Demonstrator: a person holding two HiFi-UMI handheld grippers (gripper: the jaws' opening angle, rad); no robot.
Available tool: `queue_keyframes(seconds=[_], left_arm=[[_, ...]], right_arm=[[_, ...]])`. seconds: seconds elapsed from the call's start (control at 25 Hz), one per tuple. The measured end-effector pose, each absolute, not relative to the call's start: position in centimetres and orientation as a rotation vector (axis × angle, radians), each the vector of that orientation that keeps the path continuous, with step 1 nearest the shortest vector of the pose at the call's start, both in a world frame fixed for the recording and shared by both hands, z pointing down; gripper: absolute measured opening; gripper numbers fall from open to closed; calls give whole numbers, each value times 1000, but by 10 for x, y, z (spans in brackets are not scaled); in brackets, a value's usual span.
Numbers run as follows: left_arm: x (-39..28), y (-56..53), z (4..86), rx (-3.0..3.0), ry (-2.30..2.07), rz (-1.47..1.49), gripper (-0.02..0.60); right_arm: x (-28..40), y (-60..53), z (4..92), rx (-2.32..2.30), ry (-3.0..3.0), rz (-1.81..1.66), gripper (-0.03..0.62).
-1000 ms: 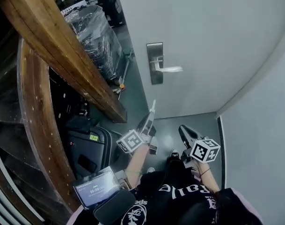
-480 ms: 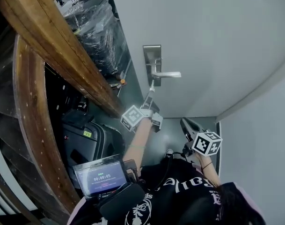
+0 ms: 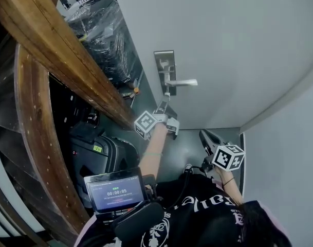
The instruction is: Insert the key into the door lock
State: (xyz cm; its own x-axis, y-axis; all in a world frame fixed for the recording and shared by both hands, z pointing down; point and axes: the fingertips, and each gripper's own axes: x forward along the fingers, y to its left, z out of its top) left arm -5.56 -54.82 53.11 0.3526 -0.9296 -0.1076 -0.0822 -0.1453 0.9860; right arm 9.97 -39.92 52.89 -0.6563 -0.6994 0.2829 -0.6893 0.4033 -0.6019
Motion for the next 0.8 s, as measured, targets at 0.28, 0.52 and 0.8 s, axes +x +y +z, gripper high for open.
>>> queue_keyframes(seconds=[0.28,0.52,0.8], left_arm=[[-49,-550,538,1510,-953,-975,23],[-52,-561,532,1459,-948,-1029,23],[-51,-566,531,1436,-927,-1071,23]], right_arm=[[105,-398,537,-1318,2599,-1136,31],[104,-403,535,-1327,2638,-1131,31],[99,-403,538,-1321,2653,-1140,31]])
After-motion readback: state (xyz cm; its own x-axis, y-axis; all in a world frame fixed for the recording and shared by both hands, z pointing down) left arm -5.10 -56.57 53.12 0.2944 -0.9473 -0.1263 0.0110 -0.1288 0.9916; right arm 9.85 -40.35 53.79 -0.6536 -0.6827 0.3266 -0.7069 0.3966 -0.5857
